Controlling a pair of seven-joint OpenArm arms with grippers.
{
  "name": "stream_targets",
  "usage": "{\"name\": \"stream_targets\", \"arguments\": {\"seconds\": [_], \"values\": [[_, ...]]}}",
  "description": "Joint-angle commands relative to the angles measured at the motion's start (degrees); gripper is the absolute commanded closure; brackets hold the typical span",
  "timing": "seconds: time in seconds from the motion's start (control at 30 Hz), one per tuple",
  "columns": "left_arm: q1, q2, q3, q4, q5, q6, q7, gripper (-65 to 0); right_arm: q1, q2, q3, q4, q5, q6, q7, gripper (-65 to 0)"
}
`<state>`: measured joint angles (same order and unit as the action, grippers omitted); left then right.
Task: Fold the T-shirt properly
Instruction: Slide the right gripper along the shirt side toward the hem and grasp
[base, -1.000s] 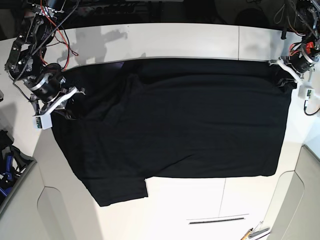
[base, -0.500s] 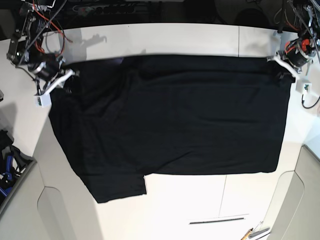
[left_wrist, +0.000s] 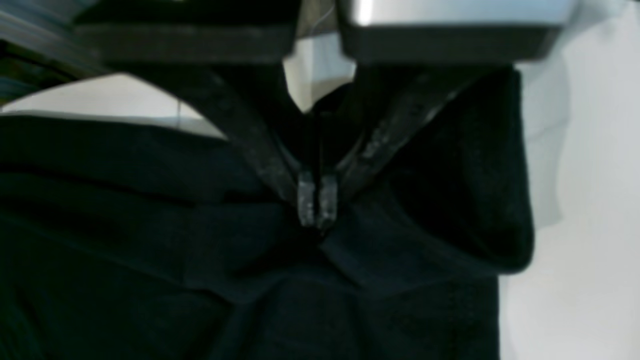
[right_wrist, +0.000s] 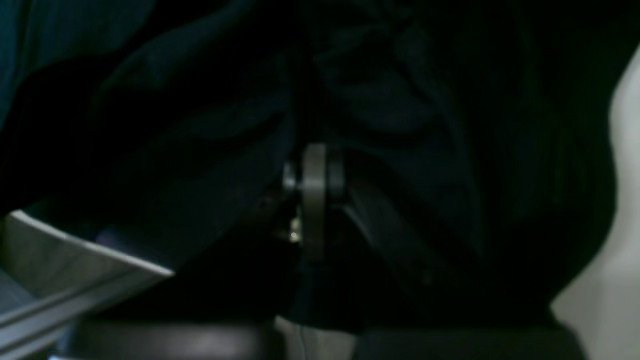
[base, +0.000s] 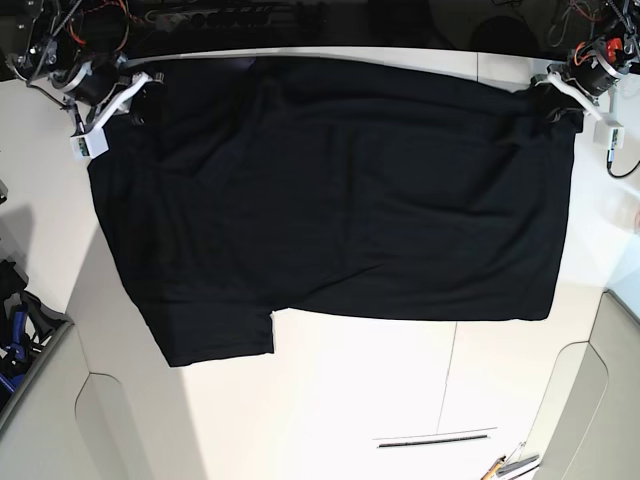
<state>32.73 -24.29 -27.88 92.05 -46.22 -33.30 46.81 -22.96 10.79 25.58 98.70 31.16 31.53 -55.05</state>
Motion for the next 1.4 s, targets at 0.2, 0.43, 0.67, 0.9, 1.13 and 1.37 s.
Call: {"name": "stream_targets", "arguments": {"seconds": [0.2,0.43,0.67,0.9,1.13,1.37], "values": [[1.9,-0.3,-4.5,-0.3,3.6,0.5,6.2,0.0,-0.4,0.8,3.4,0.6,-3.3,-0.2,1.5,0.0],[1.9,-0.3,-8.1,-0.3,2.3,0.4,6.6,0.0,1.6,2.6,3.6,0.6,-3.1,-0.2,2.5,0.0],[1.7,-0.3,-12.8,-0.2,-11.0,-6.7,10.2,-12.8,5.2,2.5,3.7,1.9,2.3,-0.3,-1.4,0.0],[1.7,-0.3,-16.8,-0.2,-19.2,-6.7,11.1,-22.0,8.9,2.6,3.7,5.2,-0.5,-0.3,0.5,-15.0],[1.5,-0.3,-16.8,-0.2,-20.1,-6.7,11.1,-22.9,17.8,3.9,3.7,4.0,-11.8,-0.7,9.9,-27.2],[1.4,-0.3,-16.8,-0.2,-20.9,-6.7,11.1,-26.3,30.8,8.5,3.7,-10.9,-12.9,-0.9,11.0,-29.5]]}}
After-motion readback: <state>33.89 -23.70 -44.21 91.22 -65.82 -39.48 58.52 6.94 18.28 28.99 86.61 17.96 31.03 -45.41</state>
